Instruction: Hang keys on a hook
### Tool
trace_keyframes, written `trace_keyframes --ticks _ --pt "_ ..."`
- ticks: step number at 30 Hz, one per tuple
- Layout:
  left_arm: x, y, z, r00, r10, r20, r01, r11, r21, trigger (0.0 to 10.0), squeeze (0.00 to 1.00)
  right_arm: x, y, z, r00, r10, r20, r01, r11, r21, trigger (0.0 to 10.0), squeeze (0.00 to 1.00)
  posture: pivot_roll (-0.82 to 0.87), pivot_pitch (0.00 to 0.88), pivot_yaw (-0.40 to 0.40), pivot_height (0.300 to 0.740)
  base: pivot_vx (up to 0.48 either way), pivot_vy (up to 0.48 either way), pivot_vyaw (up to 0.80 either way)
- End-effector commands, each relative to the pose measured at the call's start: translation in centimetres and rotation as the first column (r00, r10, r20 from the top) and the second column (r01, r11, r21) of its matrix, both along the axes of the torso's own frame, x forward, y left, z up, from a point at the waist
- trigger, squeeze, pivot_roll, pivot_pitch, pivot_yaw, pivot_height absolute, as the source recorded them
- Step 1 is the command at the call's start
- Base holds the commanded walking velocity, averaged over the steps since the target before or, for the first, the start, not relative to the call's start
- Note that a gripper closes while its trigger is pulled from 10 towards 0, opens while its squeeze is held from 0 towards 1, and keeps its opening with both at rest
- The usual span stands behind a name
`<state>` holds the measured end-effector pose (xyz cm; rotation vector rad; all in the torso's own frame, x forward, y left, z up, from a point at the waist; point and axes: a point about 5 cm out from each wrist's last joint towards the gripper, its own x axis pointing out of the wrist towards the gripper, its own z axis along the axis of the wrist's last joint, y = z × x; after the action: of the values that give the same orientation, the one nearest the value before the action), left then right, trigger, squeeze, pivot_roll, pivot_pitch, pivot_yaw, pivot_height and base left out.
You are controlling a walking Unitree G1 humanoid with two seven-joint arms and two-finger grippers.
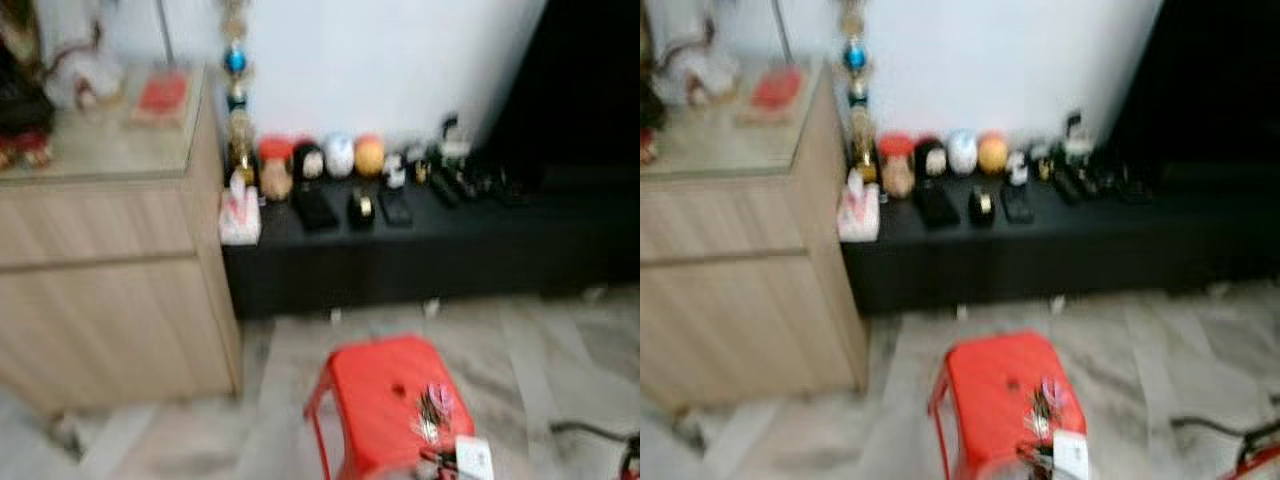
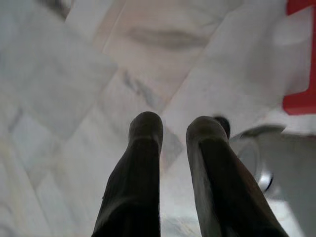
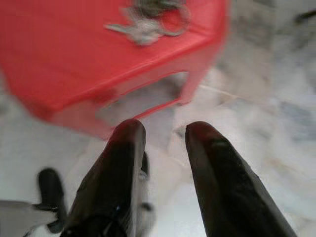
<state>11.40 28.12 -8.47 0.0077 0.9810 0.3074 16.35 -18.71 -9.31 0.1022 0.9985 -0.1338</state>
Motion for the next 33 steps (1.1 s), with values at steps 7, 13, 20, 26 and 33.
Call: trace_keyframes --ticks 7,13,20,26,33 --pt "-0.3 -0.9 -0.4 1.0 -0.001 -0.016 0.001 1.0 -0.021 10.0 0.0 -0.5 -1.8 0.0 1.0 -0.017 -0.014 0.017 0.999 -0.03 10.0 0.0 0.08 0.0 -0.053 0.74 0.0 0.0 0.0" --pt "-0.3 -0.9 -0.4 1.0 -0.005 -0.012 0.005 1.0 -0.022 10.0 0.0 -0.7 -2.5 0.1 0.999 -0.032 -0.016 0.031 0.999 -0.037 10.0 0.0 0.08 0.0 -0.055 0.74 0.0 -0.124 0.0" --pt "-0.2 -1.0 -0.4 1.0 -0.003 -0.01 0.003 1.0 -0.025 10.0 0.0 -0.6 -2.0 0.0 0.999 -0.03 -0.013 0.03 0.999 -0.026 10.0 0.0 0.07 0.0 -0.056 0.74 0.0 -0.251 0.0" --pt "-0.2 -1.1 -0.5 1.0 0.0 -0.011 -0.001 1.0 -0.027 10.0 0.0 0.1 -1.9 0.4 0.999 -0.041 0.024 0.042 0.999 -0.011 10.0 0.0 0.06 0.0 -0.054 0.74 0.0 -0.042 0.0" --pt "0.0 -1.0 -0.4 1.0 -0.01 -0.007 0.01 1.0 -0.02 10.0 0.0 1.4 -1.7 0.9 0.998 -0.009 0.066 0.011 1.0 -0.026 10.0 0.0 0.08 0.0 -0.065 0.74 0.0 0.0 0.11"
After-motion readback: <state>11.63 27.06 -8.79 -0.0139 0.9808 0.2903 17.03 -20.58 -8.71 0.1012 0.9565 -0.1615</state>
